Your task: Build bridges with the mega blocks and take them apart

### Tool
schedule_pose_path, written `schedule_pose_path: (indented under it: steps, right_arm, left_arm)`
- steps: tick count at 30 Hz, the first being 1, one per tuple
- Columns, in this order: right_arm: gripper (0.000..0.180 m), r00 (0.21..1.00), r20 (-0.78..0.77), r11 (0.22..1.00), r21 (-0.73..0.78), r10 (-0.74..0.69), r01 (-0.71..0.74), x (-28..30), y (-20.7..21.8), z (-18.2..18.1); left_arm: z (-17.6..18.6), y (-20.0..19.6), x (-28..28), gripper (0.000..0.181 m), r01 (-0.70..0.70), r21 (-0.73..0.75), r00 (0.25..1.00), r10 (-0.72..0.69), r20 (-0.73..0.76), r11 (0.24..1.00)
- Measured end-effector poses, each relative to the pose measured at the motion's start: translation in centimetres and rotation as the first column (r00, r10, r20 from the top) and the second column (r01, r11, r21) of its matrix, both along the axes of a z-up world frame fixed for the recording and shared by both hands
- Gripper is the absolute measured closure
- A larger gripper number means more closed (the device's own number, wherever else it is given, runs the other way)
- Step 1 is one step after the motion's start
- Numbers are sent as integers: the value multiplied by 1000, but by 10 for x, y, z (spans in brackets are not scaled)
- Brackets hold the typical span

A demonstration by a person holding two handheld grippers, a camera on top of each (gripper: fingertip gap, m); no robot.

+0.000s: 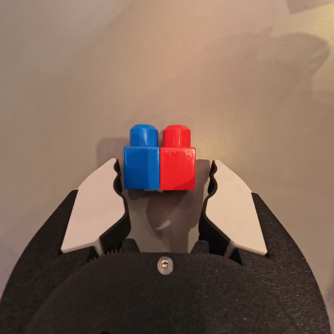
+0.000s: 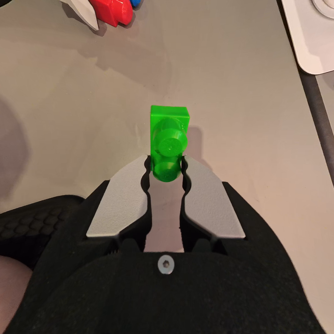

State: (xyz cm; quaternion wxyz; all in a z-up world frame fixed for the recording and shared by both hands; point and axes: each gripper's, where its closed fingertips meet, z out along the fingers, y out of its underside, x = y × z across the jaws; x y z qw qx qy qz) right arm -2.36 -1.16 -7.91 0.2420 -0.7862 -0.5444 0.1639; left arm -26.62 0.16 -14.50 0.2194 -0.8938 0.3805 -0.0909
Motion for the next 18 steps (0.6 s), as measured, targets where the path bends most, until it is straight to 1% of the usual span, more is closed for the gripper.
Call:
schedule_pose_path:
  steps: [18]
  right_arm:
    - [148, 1000, -7, 1000, 1, -2, 2, 1, 0, 1]
  left_arm:
    - [-10, -1, -1, 89, -6, -25, 1000, 5, -16, 1000]
